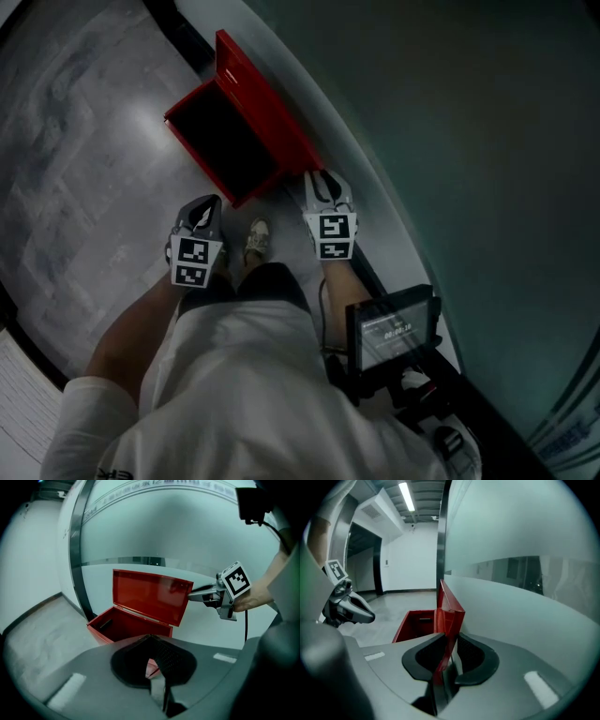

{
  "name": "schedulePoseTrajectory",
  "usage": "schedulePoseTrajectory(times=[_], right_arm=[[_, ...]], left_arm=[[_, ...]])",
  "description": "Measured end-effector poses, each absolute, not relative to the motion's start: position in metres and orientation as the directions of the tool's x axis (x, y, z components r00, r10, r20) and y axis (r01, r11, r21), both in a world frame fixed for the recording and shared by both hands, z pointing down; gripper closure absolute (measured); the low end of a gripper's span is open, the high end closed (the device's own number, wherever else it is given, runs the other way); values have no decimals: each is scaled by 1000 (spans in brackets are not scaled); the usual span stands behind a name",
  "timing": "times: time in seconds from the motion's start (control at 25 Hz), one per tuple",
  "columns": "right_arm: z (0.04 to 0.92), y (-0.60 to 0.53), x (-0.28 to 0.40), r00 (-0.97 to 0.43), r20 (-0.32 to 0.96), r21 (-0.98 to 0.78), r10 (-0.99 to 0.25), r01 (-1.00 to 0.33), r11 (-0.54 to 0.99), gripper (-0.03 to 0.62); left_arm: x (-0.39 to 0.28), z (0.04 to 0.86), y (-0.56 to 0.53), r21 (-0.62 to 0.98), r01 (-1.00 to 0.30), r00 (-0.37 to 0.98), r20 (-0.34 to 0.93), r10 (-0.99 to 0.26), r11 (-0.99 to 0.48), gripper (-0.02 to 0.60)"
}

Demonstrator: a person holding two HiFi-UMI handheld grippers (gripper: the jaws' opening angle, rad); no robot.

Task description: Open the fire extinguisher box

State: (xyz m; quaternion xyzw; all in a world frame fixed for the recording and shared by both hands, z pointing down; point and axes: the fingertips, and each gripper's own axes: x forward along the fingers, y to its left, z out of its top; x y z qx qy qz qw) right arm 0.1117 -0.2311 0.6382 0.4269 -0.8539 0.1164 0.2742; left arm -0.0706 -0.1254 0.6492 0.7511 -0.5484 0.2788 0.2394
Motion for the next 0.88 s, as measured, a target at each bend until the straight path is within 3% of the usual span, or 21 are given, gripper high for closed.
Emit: schedulePoseTrajectory(times=[0.56, 0.88], right_arm=[[651, -261, 149, -366, 611, -82, -702, -911, 403, 497], [655, -265, 153, -342, 630, -95, -697, -925, 368, 496]], left_arm=[[-71, 633, -126, 45, -959, 237, 672, -702, -280, 578], [-70, 632, -127, 45, -957, 240, 673, -700, -285, 578]])
